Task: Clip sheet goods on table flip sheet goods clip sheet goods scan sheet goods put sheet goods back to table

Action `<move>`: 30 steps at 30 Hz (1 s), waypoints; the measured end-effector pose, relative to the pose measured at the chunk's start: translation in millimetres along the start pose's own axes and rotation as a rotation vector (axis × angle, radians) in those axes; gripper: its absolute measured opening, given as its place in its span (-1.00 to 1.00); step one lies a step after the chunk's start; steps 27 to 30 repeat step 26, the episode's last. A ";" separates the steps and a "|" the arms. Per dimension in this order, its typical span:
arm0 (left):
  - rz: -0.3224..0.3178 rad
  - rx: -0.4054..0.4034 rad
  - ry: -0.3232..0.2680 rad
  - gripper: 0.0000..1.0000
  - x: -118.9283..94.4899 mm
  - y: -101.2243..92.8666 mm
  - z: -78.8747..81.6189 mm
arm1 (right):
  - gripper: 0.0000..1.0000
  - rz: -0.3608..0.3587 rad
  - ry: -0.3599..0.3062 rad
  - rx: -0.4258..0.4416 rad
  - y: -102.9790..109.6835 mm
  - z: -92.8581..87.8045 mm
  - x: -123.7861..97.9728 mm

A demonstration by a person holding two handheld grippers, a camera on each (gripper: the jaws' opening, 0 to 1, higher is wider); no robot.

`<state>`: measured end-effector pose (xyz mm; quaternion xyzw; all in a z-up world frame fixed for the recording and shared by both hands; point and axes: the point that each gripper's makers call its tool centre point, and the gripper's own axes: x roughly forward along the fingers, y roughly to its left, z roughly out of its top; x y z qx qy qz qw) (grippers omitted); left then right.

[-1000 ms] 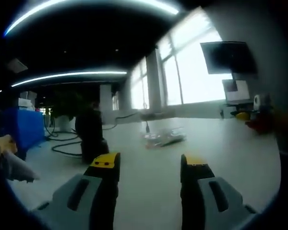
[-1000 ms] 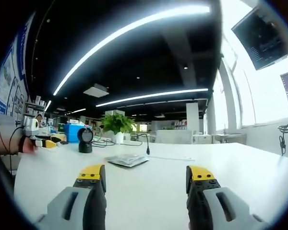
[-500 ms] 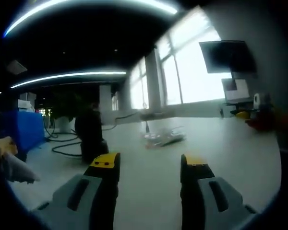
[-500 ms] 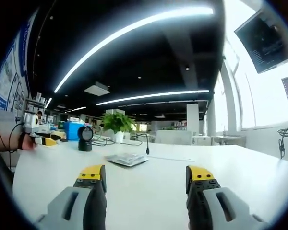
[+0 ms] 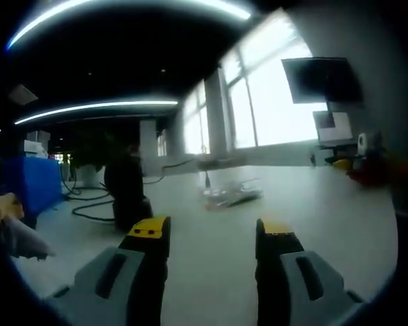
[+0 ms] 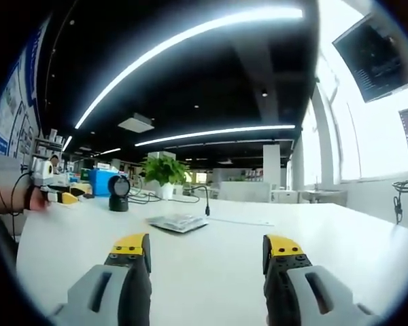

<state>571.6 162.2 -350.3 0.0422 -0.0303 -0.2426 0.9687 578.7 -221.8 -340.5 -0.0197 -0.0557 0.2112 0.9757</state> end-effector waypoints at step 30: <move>0.006 0.001 0.007 -0.15 0.2 0.4 -1.5 | 0.18 -0.012 0.011 -0.016 -1.5 -2.4 -0.1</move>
